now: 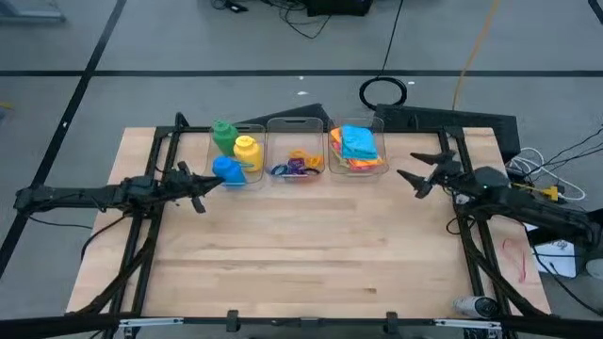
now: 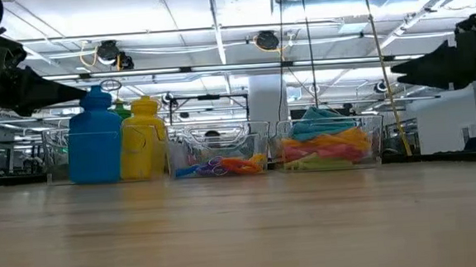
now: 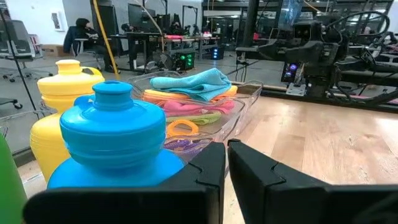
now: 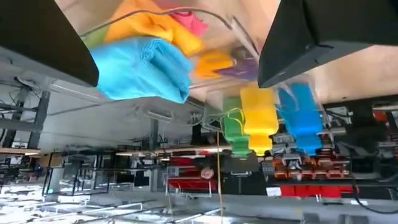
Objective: Pick & Place Sports Items
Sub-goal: Return to Home Position
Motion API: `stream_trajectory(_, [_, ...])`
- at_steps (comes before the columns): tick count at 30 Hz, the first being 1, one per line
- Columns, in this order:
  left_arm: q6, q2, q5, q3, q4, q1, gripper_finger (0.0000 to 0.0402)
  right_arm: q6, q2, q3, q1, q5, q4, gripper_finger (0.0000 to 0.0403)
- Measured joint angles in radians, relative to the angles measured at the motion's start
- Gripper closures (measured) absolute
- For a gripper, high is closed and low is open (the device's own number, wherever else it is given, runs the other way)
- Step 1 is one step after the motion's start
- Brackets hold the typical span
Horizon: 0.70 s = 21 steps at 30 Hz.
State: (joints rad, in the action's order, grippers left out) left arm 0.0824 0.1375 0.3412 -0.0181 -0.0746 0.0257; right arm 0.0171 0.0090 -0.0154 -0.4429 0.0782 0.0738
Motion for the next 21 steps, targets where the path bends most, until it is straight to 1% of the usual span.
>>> stream_trajectory(21, [0.000,0.000,0.000,0.000,0.000,0.000,0.0380,-0.003,0.000,0.002,0.000,-0.002,-0.033,0.0064])
